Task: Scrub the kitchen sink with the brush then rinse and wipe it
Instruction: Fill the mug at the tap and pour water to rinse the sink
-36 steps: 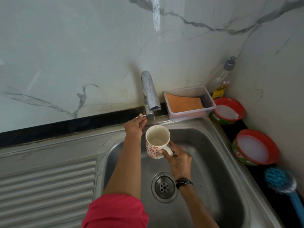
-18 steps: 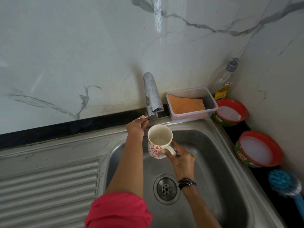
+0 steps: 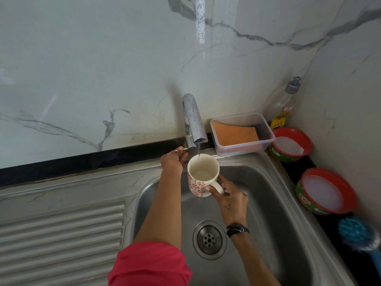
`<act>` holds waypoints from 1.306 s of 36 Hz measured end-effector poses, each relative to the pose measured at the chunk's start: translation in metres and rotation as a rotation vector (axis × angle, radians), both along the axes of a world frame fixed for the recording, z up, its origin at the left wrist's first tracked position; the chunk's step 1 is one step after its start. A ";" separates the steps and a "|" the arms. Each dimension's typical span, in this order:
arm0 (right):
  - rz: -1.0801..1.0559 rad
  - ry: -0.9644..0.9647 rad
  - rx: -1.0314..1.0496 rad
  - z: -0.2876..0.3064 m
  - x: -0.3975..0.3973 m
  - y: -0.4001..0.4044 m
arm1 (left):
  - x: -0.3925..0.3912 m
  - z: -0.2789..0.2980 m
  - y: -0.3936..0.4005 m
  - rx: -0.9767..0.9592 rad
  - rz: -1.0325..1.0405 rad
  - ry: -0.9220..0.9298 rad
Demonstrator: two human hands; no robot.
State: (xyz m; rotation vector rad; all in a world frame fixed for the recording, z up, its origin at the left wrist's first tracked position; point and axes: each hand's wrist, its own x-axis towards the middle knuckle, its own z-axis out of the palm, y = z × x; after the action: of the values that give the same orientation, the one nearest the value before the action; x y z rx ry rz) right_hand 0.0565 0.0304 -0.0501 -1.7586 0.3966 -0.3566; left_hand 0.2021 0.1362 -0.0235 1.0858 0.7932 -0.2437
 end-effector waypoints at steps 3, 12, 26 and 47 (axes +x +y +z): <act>0.004 0.001 -0.011 -0.001 0.000 0.000 | 0.002 0.000 -0.001 0.011 0.008 -0.006; 0.021 0.007 -0.010 -0.004 0.000 0.001 | 0.003 0.000 -0.003 0.024 0.007 -0.007; -0.006 -0.004 0.013 -0.001 -0.001 0.002 | 0.004 0.000 -0.002 0.020 0.014 -0.034; -0.006 0.050 0.034 0.004 -0.006 0.003 | 0.003 -0.004 -0.001 0.048 0.005 -0.017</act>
State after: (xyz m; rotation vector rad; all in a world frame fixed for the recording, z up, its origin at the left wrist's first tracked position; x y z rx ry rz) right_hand 0.0507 0.0336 -0.0458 -1.7360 0.4413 -0.3083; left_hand 0.2052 0.1351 -0.0273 1.1297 0.7903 -0.2117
